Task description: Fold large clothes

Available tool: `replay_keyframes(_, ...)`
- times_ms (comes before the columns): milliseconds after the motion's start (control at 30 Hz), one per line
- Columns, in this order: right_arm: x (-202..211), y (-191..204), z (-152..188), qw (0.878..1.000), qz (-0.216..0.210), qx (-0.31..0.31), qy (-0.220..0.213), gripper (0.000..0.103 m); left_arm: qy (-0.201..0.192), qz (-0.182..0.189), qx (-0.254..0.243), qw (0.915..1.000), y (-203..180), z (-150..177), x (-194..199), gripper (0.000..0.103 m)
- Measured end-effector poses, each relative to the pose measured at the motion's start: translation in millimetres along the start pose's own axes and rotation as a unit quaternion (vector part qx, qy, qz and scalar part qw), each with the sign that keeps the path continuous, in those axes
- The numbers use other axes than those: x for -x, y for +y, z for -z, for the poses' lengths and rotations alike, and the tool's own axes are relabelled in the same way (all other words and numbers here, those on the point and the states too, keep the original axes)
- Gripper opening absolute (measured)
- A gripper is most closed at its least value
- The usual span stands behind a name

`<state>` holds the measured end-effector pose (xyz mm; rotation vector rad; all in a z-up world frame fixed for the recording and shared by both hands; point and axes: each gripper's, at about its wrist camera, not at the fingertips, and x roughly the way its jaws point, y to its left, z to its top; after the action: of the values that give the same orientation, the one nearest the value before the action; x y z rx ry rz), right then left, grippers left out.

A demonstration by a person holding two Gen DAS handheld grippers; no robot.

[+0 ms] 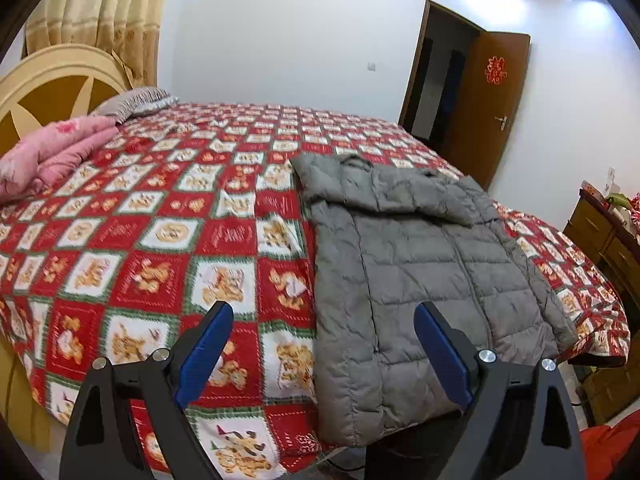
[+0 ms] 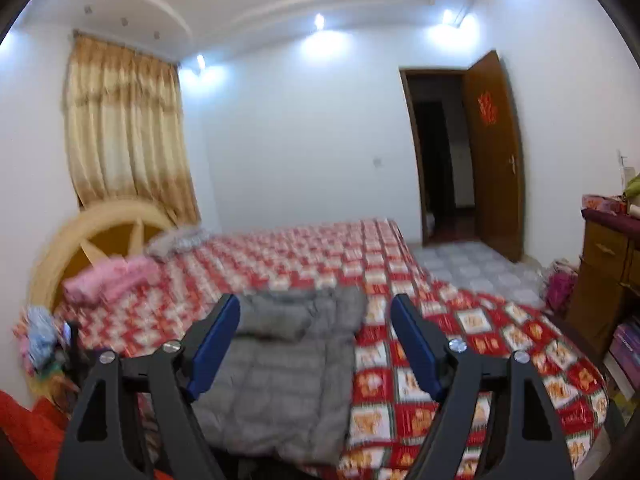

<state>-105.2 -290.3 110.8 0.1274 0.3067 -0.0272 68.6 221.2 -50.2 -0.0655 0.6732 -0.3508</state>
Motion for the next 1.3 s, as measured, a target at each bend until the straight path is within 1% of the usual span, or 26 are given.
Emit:
replay_keyframes(67, -38, -5, 31, 0.998, 0.003, -0.006, 0.059, 0.080, 0.028, 0.005, 0.004, 0.9996, -1, 12, -19, 0.092)
replay_keyframes(133, -86, -6, 69, 0.992, -0.005, -0.026, 0.124, 0.079, 0.063, 0.012, 0.009, 0.9979, -1, 25, -37, 0.092)
replay_keyframes(167, -100, -6, 82, 0.989, -0.005, -0.033, 0.144, 0.073, 0.082, 0.017, 0.013, 0.9964, -2, 32, -45, 0.092)
replay_keyframes(200, -124, -8, 99, 0.984, -0.006, -0.043, 0.170, 0.070, 0.095, 0.023, 0.017, 0.9950, -4, 39, -51, 0.092)
replay_keyframes(233, -134, -9, 110, 0.982, -0.006, -0.050, 0.183, 0.065, 0.101, 0.030, 0.019, 0.9942, -5, 44, -54, 0.092)
replay_keyframes(300, -144, -18, 128, 0.979, -0.007, -0.059, 0.195, 0.065, 0.110, 0.043, 0.020, 0.9928, -7, 53, -58, 0.092)
replay_keyframes(400, -163, -22, 150, 0.973, 0.006, -0.059, 0.223, 0.066, 0.123, 0.050, 0.022, 0.9909, -8, 64, -64, 0.092)
replay_keyframes(467, -153, -26, 162, 0.970, 0.007, -0.059, 0.235, 0.067, 0.134, 0.057, 0.029, 0.9889, -7, 69, -69, 0.092)
replay_keyframes(567, -154, -29, 181, 0.964, -0.007, -0.066, 0.257, 0.067, 0.147, 0.065, 0.037, 0.9863, -7, 77, -79, 0.092)
replay_keyframes(667, -161, -28, 196, 0.957, -0.006, -0.062, 0.285, 0.067, 0.147, 0.069, 0.022, 0.9864, -11, 83, -82, 0.092)
replay_keyframes(733, -167, -25, 208, 0.950, -0.010, -0.059, 0.308, 0.067, 0.151, 0.073, 0.009, 0.9858, -16, 86, -84, 0.092)
replay_keyframes(800, -172, -21, 214, 0.946, -0.003, -0.049, 0.320, 0.067, 0.152, 0.064, -0.002, 0.9862, -22, 89, -87, 0.092)
replay_keyframes(867, -176, -20, 218, 0.946, 0.004, -0.040, 0.320, 0.067, 0.151, 0.058, 0.001, 0.9867, -22, 89, -91, 0.092)
replay_keyframes(900, -176, -18, 218, 0.948, 0.007, -0.035, 0.318, 0.067, 0.153, 0.066, 0.013, 0.9860, -22, 91, -93, 0.090)
replay_keyframes(933, -177, -16, 218, 0.948, 0.002, -0.032, 0.318, 0.069, 0.154, 0.076, 0.021, 0.9849, -21, 90, -96, 0.085)
replay_keyframes(967, -178, -14, 219, 0.946, -0.003, -0.032, 0.322, 0.069, 0.156, 0.085, 0.028, 0.9836, -22, 91, -97, 0.073)
replay_keyframes(1000, -181, -13, 221, 0.944, -0.006, -0.032, 0.328, 0.069, 0.156, 0.082, 0.025, 0.9840, -24, 91, -97, 0.066)
replay_keyframes(1033, -183, -12, 225, 0.943, -0.006, -0.032, 0.332, 0.067, 0.154, 0.077, 0.020, 0.9849, -25, 91, -97, 0.063)
replay_keyframes(1067, -185, -11, 227, 0.941, -0.008, -0.031, 0.336, 0.053, 0.151, 0.075, 0.014, 0.9856, -26, 91, -96, 0.057)
replay_keyframes(1100, -188, -10, 230, 0.939, -0.011, -0.031, 0.341, 0.040, 0.150, 0.079, 0.014, 0.9854, -26, 91, -95, 0.048)
replay_keyframes(1133, -191, -12, 232, 0.936, -0.016, -0.038, 0.349, 0.027, 0.149, 0.086, 0.018, 0.9848, -25, 90, -95, 0.044)
replay_keyframes(1167, -193, -14, 234, 0.935, -0.018, -0.045, 0.351, 0.023, 0.148, 0.094, 0.023, 0.9843, -24, 89, -93, 0.038)
replay_keyframes(1200, -193, -15, 234, 0.935, -0.024, -0.051, 0.351, 0.020, 0.144, 0.100, 0.027, 0.9842, -24, 87, -91, 0.031)
replay_keyframes(1233, -191, -15, 233, 0.936, -0.028, -0.053, 0.347, 0.017, 0.138, 0.107, 0.029, 0.9842, -24, 86, -87, 0.027)
replay_keyframes(1300, -180, -12, 222, 0.942, -0.049, -0.057, 0.329, 0.015, 0.122, 0.119, 0.036, 0.9847, -24, 81, -80, 0.022)
